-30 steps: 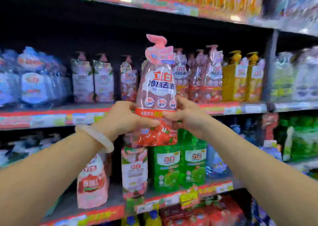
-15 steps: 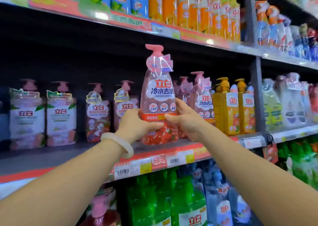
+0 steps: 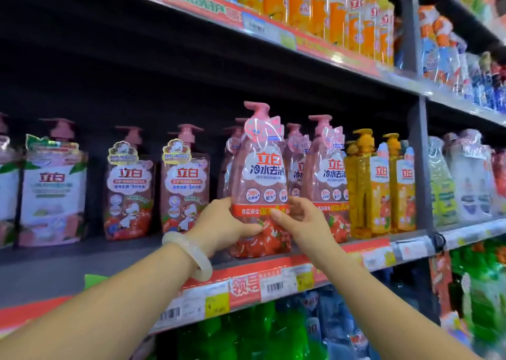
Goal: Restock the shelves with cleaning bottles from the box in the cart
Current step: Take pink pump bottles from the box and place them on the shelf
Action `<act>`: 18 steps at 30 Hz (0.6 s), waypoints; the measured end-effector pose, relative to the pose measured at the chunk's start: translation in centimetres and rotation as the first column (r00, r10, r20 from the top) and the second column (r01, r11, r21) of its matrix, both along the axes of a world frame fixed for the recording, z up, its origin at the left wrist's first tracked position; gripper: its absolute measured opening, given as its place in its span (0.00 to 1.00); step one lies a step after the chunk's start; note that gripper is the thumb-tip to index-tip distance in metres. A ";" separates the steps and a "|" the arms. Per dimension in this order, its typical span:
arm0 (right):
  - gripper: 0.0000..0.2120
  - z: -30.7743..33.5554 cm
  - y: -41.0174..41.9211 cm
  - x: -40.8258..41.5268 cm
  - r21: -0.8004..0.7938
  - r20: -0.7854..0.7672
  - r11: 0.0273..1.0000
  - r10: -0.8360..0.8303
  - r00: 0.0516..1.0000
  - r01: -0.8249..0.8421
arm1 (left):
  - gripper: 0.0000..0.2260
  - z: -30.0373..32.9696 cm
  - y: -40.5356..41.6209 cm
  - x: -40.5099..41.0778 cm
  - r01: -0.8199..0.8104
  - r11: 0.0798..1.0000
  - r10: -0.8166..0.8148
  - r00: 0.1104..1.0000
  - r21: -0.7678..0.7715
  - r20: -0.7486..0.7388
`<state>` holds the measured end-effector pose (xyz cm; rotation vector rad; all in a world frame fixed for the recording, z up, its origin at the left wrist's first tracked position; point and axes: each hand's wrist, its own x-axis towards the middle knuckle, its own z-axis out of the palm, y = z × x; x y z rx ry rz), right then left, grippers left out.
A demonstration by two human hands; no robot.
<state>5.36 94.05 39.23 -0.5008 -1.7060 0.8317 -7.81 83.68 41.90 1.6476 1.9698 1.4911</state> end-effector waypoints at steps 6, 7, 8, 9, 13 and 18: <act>0.25 0.0 0.7 0.7 0.014 0.034 0.982 -0.191 0.981 0.190 | 0.26 -0.6 1.6 1.0 -0.074 0.996 0.075 0.996 0.041 -0.044; 0.26 0.0 1.0 0.9 0.002 0.039 0.978 -0.208 0.977 0.208 | 0.27 -0.6 2.0 1.2 -0.076 0.996 0.078 0.996 0.041 -0.046; 0.26 -0.1 1.2 1.0 -0.012 0.042 0.975 -0.220 0.975 0.221 | 0.26 -0.6 2.3 1.4 -0.075 0.996 0.077 0.996 0.042 -0.042; 0.26 -0.1 1.4 1.1 -0.023 0.043 0.973 -0.227 0.973 0.228 | 0.26 -0.7 2.5 1.6 -0.074 0.996 0.075 0.997 0.042 -0.033; 0.23 -0.3 1.3 1.0 0.001 0.044 0.949 -0.316 0.948 0.316 | 0.26 -0.5 3.3 1.9 -0.071 0.997 0.071 0.997 0.037 0.003; 0.22 -0.7 1.1 0.8 0.023 0.015 0.923 -0.386 0.923 0.385 | 0.26 -0.6 3.5 1.8 -0.047 0.998 0.046 0.998 0.030 0.030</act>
